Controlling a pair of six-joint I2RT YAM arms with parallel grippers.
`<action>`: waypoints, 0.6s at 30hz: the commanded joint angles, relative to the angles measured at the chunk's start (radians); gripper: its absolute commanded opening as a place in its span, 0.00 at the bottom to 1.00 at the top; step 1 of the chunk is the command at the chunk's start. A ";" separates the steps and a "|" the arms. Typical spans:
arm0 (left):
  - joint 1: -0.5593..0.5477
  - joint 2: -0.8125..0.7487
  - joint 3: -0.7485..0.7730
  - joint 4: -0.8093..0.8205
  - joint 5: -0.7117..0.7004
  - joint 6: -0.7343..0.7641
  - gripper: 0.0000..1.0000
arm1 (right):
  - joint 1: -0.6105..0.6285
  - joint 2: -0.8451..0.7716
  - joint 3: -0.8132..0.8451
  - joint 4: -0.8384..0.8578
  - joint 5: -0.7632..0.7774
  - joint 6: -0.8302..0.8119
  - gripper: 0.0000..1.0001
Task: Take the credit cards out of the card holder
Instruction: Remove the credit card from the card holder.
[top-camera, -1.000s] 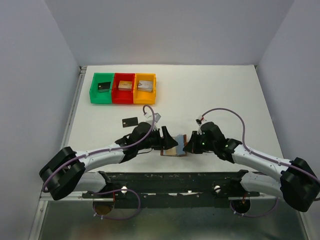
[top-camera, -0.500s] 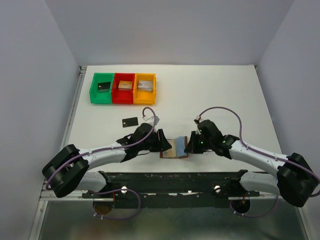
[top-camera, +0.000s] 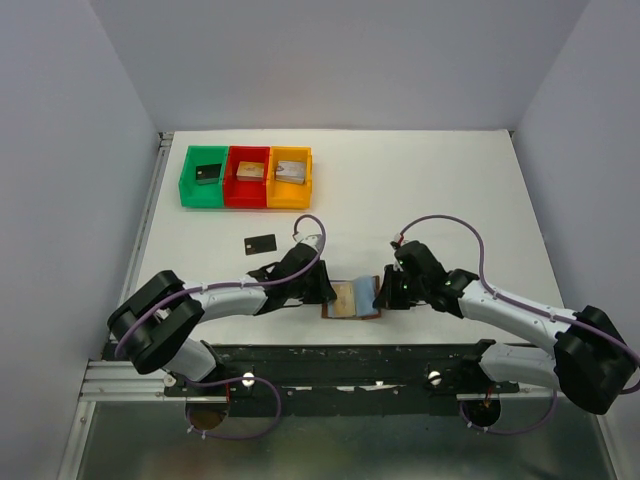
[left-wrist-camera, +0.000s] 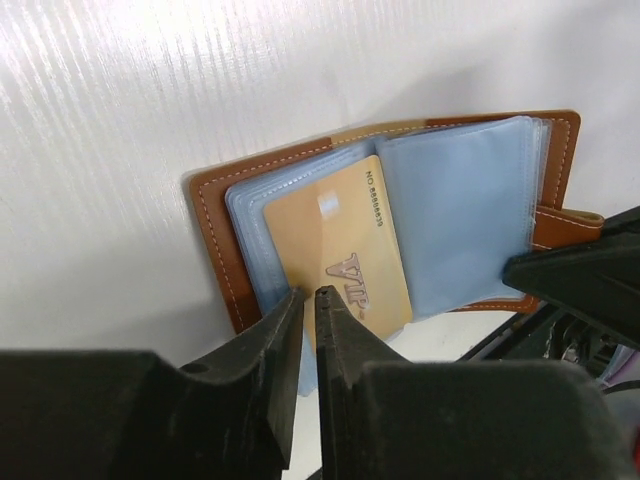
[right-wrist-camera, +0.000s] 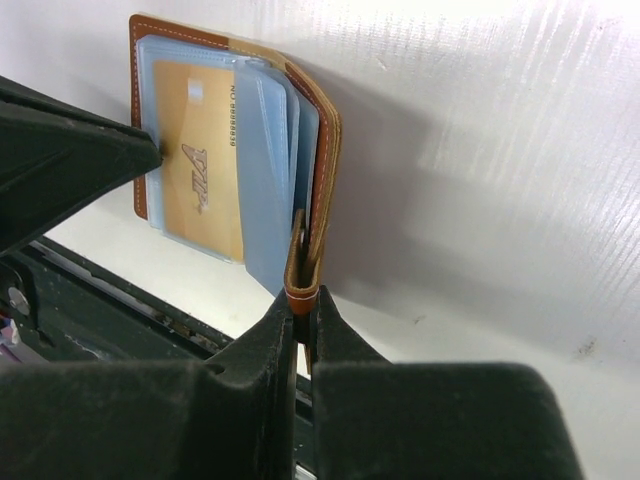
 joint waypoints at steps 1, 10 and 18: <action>0.006 0.026 0.027 -0.041 -0.043 0.014 0.22 | -0.002 -0.002 0.020 -0.085 0.057 -0.013 0.11; 0.004 0.009 0.017 -0.047 -0.065 0.003 0.21 | -0.002 -0.112 0.127 -0.251 0.114 -0.046 0.51; 0.004 -0.073 0.020 -0.051 -0.065 0.009 0.22 | -0.001 -0.215 0.188 -0.126 -0.050 -0.078 0.36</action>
